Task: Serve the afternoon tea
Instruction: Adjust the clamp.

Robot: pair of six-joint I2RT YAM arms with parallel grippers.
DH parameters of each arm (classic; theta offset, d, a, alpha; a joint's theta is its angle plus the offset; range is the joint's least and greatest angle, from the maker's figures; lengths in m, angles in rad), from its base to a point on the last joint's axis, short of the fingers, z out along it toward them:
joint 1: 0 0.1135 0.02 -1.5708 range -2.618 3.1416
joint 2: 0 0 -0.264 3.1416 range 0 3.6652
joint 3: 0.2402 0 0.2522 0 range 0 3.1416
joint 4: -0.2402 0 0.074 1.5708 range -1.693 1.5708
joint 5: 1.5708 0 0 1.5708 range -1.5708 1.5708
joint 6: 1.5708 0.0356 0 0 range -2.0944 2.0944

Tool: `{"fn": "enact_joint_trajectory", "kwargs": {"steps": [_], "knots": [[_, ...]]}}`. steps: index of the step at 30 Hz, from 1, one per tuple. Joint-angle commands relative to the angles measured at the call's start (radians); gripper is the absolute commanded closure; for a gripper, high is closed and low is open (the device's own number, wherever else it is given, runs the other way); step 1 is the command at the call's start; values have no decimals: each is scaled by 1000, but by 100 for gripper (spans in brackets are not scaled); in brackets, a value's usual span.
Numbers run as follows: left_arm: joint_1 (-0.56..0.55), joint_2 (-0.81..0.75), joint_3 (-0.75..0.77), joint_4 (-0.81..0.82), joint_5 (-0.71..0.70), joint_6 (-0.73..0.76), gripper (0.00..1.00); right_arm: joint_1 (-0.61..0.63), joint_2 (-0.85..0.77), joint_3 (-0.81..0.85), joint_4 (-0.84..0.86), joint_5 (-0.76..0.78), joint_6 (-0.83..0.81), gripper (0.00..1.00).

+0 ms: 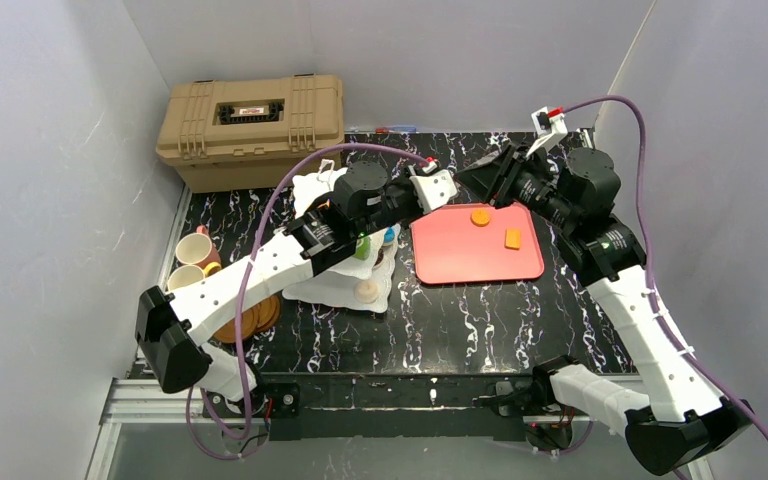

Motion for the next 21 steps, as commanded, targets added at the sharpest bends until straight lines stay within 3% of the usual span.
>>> {"fn": "enact_joint_trajectory", "kwargs": {"steps": [1,4,6,13,18,21], "knots": [[26,-38,35,-26,1,-43,100,-4,-14,24,44,-37,3,47],[62,-27,69,-41,-13,-129,100,-4,-18,48,-21,-32,-34,12],[86,-27,79,-41,-13,-198,100,-4,-20,71,-84,-23,-61,2],[103,-75,40,1,85,-229,100,-4,-39,43,-153,18,-106,2],[103,-83,30,-10,118,-229,100,-4,-25,-4,127,-52,-1,2],[101,-84,31,-11,121,-240,100,-4,11,-9,206,-69,46,2]]}}
